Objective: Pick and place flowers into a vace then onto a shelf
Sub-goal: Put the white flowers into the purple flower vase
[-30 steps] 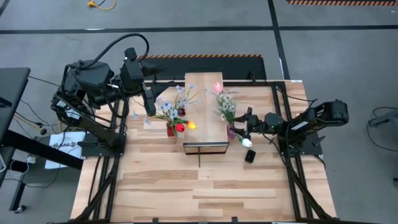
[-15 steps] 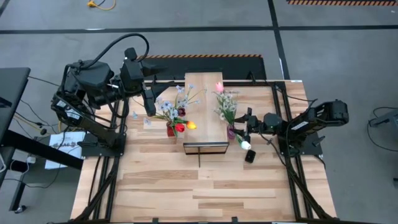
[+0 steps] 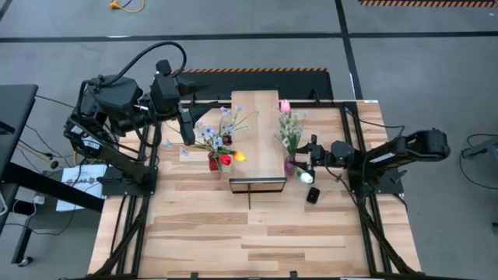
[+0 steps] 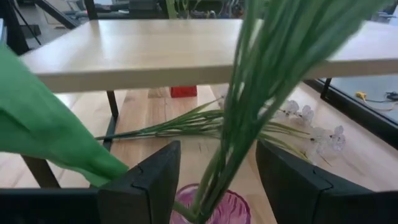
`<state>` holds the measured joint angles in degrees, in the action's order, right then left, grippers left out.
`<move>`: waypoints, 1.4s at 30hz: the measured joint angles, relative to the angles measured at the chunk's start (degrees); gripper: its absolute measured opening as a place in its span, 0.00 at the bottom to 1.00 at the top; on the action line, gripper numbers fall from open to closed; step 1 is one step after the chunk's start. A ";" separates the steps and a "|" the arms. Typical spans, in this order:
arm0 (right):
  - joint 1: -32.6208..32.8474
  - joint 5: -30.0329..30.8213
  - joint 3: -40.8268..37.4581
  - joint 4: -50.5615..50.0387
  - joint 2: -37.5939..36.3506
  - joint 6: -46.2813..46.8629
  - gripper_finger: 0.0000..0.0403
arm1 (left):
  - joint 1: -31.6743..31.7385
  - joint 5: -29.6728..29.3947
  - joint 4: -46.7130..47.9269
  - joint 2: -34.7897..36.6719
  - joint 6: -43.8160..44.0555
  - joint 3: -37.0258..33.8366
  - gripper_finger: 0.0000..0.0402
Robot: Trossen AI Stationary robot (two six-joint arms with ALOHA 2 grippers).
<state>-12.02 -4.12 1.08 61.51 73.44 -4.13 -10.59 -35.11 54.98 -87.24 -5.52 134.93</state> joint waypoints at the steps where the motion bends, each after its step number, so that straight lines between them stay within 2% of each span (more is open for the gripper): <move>1: 0.01 0.01 0.00 -1.42 -1.46 -0.01 0.49 | 0.00 0.00 0.00 0.00 0.02 0.00 0.50; 8: -0.01 0.23 0.00 -15.04 -12.54 -0.42 0.48 | 0.00 0.17 0.02 0.00 0.02 0.00 0.50; 14: -0.01 4.06 0.00 -27.31 -21.69 -0.33 0.48 | 0.00 0.15 0.01 0.00 0.02 0.00 0.50; 24: 0.01 16.52 6.31 -54.12 -33.07 1.11 0.47 | 0.00 0.11 0.01 0.00 0.41 0.00 0.50; 30: 0.01 22.40 10.29 -64.56 -36.80 2.17 0.47 | 0.00 0.09 0.01 0.00 0.81 0.00 0.50; 36: -0.01 34.48 13.97 -78.19 -40.20 8.54 0.47 | 0.00 -0.11 0.02 0.00 0.83 0.00 0.50; 42: 0.01 42.11 16.54 -81.87 -42.23 14.14 0.46 | -0.01 -0.06 0.04 0.27 0.87 0.04 0.50</move>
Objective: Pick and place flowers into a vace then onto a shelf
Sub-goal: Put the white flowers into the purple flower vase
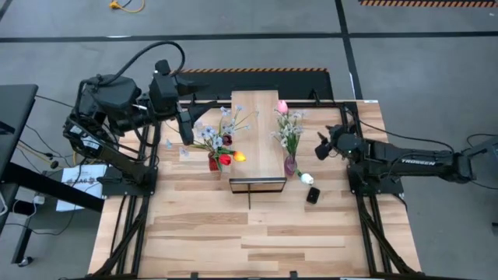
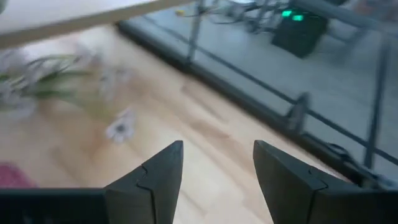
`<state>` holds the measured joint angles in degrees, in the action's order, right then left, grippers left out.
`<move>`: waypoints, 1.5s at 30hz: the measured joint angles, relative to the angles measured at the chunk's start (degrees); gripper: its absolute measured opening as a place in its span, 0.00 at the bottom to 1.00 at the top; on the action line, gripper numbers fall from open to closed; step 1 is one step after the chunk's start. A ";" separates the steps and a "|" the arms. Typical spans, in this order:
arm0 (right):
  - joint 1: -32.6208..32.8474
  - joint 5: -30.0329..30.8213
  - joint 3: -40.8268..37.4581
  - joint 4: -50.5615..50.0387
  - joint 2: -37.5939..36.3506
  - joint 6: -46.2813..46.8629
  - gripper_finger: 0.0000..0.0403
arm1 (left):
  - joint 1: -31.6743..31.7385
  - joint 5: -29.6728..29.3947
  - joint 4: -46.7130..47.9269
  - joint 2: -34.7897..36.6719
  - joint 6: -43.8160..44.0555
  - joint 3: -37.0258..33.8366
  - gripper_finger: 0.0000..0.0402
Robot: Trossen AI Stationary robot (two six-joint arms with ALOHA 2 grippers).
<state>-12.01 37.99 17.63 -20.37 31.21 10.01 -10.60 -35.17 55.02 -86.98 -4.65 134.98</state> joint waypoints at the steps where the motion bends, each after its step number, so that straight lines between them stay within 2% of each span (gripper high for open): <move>1: 0.00 1.66 0.78 -0.81 -0.16 0.98 0.45 | -0.06 0.24 -0.02 0.30 0.42 -0.02 0.50; 5: 0.00 8.01 4.11 -2.63 -0.32 3.97 0.42 | -0.89 0.42 0.61 2.95 1.43 -0.02 0.50; 10: 0.00 15.04 9.12 -2.71 -1.28 4.96 0.37 | -2.92 0.45 6.28 6.33 4.20 0.04 0.50; 13: 0.03 15.86 12.38 -2.05 -2.04 3.04 0.35 | -4.10 0.50 10.53 7.77 6.13 0.02 0.50; 17: 2.16 10.38 15.44 3.68 -2.90 -4.38 0.32 | -5.65 1.84 15.91 8.43 7.30 0.02 0.50; 21: 6.78 4.71 16.61 15.76 -3.18 -14.14 0.30 | -6.59 3.93 19.87 8.17 6.33 -0.04 0.50; 25: 13.28 -6.37 16.64 26.92 -3.14 -24.89 0.30 | -6.81 4.35 23.06 8.26 4.63 -0.02 0.50; 29: 21.27 -15.03 16.67 31.24 -1.85 -30.53 0.30 | -6.81 4.39 25.46 8.34 5.11 -0.02 0.50; 35: 34.97 -15.41 16.64 36.12 7.50 -38.06 0.30 | -6.83 5.76 27.15 9.13 8.21 -0.02 0.50; 38: 41.75 -12.48 16.64 41.16 13.88 -42.15 0.30 | -6.83 7.72 27.07 9.14 9.05 -0.02 0.50; 41: 48.47 -3.09 16.59 43.18 19.58 -45.86 0.30 | -6.83 10.13 27.06 9.12 9.79 -0.02 0.50; 45: 55.74 9.02 16.59 44.10 26.05 -46.27 0.30 | -6.83 14.25 26.98 9.11 9.97 -0.02 0.50</move>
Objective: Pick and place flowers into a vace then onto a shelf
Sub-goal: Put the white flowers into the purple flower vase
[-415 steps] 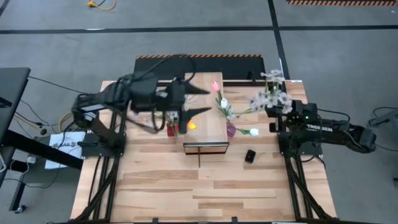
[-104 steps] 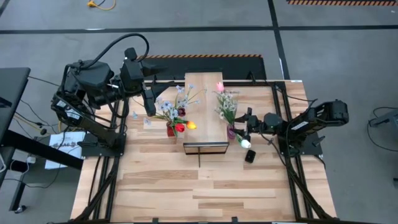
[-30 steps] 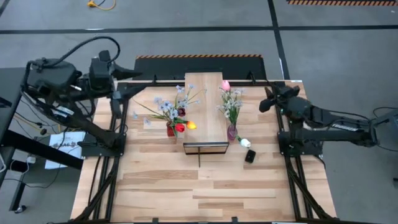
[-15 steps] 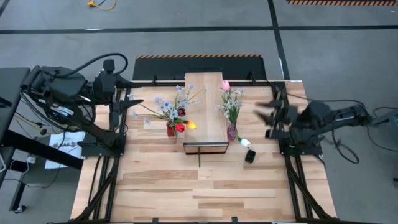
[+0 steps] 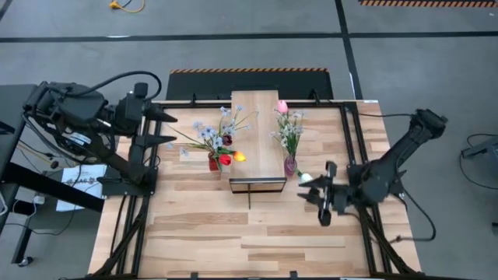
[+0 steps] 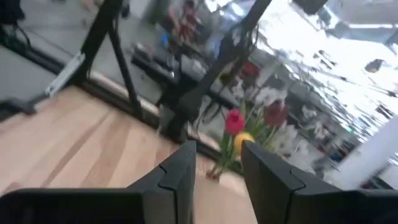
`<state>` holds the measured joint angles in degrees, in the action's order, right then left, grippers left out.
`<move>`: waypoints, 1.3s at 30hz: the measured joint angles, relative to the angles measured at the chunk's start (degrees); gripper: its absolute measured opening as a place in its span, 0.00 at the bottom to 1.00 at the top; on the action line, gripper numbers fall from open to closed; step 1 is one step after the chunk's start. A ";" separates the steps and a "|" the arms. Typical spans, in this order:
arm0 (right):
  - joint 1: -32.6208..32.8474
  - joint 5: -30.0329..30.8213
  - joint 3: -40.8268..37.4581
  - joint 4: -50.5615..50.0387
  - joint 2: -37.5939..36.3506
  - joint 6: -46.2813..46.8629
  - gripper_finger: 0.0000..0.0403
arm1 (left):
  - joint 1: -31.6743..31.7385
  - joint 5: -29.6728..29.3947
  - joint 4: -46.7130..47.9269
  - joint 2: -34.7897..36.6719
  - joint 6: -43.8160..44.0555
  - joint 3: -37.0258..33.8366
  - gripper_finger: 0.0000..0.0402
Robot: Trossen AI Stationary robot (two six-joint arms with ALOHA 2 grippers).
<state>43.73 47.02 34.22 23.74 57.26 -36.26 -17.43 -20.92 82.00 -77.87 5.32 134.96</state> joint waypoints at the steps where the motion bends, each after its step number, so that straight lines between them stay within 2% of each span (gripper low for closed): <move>1: 1.59 2.28 0.00 1.31 1.55 0.11 0.30 | -0.02 0.43 -0.02 -0.02 0.02 0.00 0.50; 10: 13.08 20.46 0.00 13.95 12.08 0.17 0.30 | -0.02 0.72 -2.10 -0.02 0.05 -0.11 0.50; 17: 16.80 28.09 7.13 15.54 20.00 1.71 0.30 | -0.02 0.86 -1.98 -0.02 0.07 -0.13 0.50; 22: 18.24 28.14 15.41 11.21 26.83 2.06 0.30 | -0.02 4.45 -1.93 -0.02 0.05 -0.13 0.50; 26: 18.26 28.76 22.74 5.41 31.80 8.69 0.30 | -0.02 7.72 -1.59 -0.02 0.04 -0.15 0.50; 32: 17.66 34.76 34.73 -7.43 39.75 19.36 0.31 | -0.02 12.37 -0.88 -0.02 -0.05 -0.15 0.50; 39: 19.04 40.56 41.89 -8.40 45.79 19.50 0.37 | -1.37 19.51 2.55 -2.21 -0.58 -1.09 0.50</move>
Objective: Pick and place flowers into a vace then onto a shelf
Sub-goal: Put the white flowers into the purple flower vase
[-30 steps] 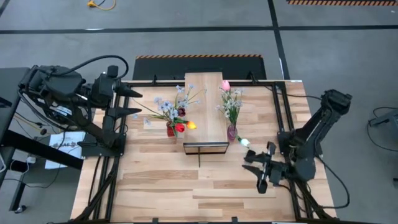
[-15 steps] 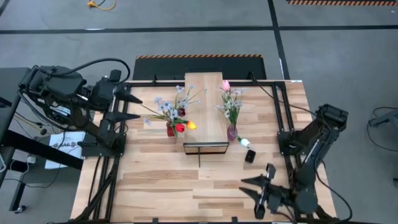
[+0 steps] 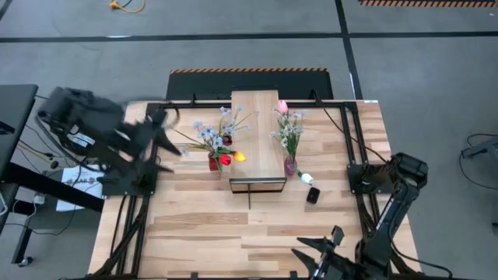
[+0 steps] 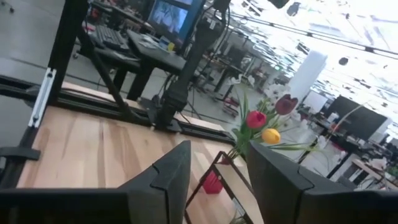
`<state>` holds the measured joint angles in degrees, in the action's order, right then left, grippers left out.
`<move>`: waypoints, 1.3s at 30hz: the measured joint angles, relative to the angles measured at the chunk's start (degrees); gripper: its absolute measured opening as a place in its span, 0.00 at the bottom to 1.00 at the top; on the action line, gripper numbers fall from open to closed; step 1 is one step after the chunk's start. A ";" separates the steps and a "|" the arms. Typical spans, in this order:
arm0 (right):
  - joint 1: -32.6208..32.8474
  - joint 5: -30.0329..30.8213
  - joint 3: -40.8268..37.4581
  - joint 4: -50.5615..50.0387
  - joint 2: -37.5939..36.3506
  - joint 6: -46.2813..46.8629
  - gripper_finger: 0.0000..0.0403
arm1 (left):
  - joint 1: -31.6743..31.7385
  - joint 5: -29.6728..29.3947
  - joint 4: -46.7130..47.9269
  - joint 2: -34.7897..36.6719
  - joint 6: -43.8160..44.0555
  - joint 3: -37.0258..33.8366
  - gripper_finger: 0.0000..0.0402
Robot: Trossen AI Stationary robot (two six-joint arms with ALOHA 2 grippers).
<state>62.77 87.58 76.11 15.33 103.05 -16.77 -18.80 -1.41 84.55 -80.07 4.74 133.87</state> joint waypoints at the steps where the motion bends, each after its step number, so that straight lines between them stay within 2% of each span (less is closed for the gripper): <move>1: 0.29 0.18 0.30 0.28 0.26 0.27 0.37 | -0.92 0.79 -0.22 -0.49 0.21 -1.01 0.50; 7: 0.86 0.18 0.34 0.11 0.38 1.23 0.38 | -8.91 0.45 -9.12 -2.71 -0.38 -10.40 0.50; 10: 1.45 1.02 0.34 0.11 0.37 -2.61 0.37 | -11.96 -3.92 -14.62 -2.95 0.83 -16.45 0.50; 12: 1.97 1.72 0.34 0.11 0.38 -4.92 0.38 | -13.41 -8.86 -18.53 -2.85 2.60 -21.19 0.50; 16: 3.29 2.41 0.34 -0.13 -0.71 -8.70 0.39 | -15.64 -17.96 -30.74 -2.80 6.08 -32.81 0.50; 23: 6.67 2.34 0.34 -0.33 -6.32 -9.09 0.41 | -16.31 -19.71 -57.80 -2.84 14.01 -52.85 0.50; 25: 7.95 0.30 0.34 -0.63 -8.37 -8.70 0.41 | -16.61 -19.91 -65.80 -2.82 14.82 -57.67 0.50; 28: 8.98 -5.78 0.34 -5.02 -12.07 -4.31 0.40 | -16.93 -19.79 -77.76 -2.82 15.03 -64.54 0.50; 31: 9.00 -10.06 0.34 -16.28 -15.57 5.82 0.39 | -16.95 -19.83 -87.72 -2.82 15.04 -69.46 0.50; 34: 8.18 -13.44 0.34 -26.23 -18.60 15.68 0.39 | -16.90 -20.15 -93.54 -2.80 15.03 -73.24 0.50; 36: 7.70 -14.47 0.34 -28.85 -19.75 18.23 0.38 | -16.90 -20.15 -96.71 -2.80 15.03 -75.61 0.50; 39: 7.72 -15.63 0.34 -29.01 -20.94 17.02 0.37 | -16.86 -20.23 -101.68 -3.43 15.60 -78.78 0.50</move>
<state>70.49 71.95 76.44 -13.68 82.11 0.25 -35.66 -21.65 -17.13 -83.50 20.34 55.08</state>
